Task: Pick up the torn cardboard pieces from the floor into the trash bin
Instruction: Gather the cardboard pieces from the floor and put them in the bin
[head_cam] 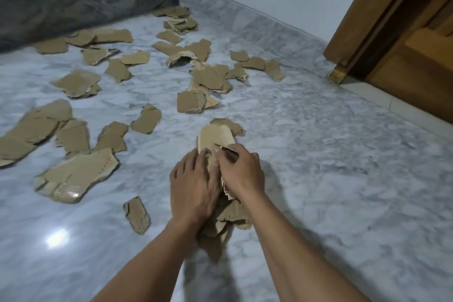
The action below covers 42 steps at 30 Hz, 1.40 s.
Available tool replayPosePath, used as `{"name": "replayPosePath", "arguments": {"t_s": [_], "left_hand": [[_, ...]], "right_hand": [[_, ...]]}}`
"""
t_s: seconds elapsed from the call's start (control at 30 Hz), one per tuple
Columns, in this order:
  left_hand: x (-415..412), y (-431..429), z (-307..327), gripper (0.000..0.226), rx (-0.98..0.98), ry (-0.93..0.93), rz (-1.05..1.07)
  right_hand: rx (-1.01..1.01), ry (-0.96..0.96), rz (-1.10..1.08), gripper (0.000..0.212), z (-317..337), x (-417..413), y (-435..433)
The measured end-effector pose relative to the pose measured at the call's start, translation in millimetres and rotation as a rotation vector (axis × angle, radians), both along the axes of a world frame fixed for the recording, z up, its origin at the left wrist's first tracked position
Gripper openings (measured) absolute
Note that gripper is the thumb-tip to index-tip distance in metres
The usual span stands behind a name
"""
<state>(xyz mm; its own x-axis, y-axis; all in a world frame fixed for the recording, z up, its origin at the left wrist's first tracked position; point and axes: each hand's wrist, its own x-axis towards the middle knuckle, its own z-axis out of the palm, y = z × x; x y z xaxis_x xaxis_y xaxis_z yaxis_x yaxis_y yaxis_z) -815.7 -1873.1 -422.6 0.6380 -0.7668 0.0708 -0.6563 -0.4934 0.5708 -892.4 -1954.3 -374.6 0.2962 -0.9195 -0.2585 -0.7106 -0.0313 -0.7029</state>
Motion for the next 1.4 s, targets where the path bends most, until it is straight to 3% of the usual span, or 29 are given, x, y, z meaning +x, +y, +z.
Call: {"name": "replayPosePath", "arguments": {"t_s": [0.1,0.23,0.43,0.63,0.73,0.9,1.07,1.13,1.23,1.3,1.4], "left_hand": [[-16.2,-1.4,6.5,0.057,-0.119,0.176,0.068],[-39.2,-1.1,1.4,0.048,-0.145,0.195,-0.018],[-107.6,-24.5,74.4,0.06,-0.321,0.296,-0.103],[-229.6,-66.4,206.2,0.043,-0.498,0.372,-0.25],[-306.8,-88.9,258.7,0.046,-0.549,0.382,-0.352],[-444.4,-115.3,314.0,0.051,-0.57,0.403,-0.553],[-566.9,-130.4,335.3,0.052,-0.475,0.376,-0.755],[-605.5,-133.9,329.0,0.055,-0.421,0.399,-0.838],[-642.5,-140.6,310.6,0.057,-0.268,0.424,-0.947],[-650.2,-144.9,296.2,0.061,-0.2,0.496,-0.974],[-640.4,-142.5,279.8,0.065,-0.315,0.513,-0.97]], "right_hand": [[0.159,-0.317,-0.13,0.057,-2.2,-13.7,21.0],[0.141,-0.49,-0.26,0.029,3.2,-43.3,41.7],[-0.003,-0.609,-0.348,0.023,77.3,-114.3,30.2],[-0.184,-0.659,-0.453,0.03,194.2,-234.1,3.3],[-0.27,-0.642,-0.565,0.035,244.6,-309.2,-8.8],[-0.355,-0.708,-0.737,0.035,296.1,-445.3,-19.4],[-0.422,-0.808,-0.897,0.035,304.3,-568.3,-27.6],[-0.422,-0.766,-0.939,0.035,298.8,-608.6,-25.6],[-0.342,-0.557,-0.959,0.034,288.5,-654.7,-20.4],[-0.224,-0.38,-0.881,0.053,280.0,-680.1,-21.4],[-0.192,-0.218,-0.785,0.06,274.3,-703.0,-14.8]]}}
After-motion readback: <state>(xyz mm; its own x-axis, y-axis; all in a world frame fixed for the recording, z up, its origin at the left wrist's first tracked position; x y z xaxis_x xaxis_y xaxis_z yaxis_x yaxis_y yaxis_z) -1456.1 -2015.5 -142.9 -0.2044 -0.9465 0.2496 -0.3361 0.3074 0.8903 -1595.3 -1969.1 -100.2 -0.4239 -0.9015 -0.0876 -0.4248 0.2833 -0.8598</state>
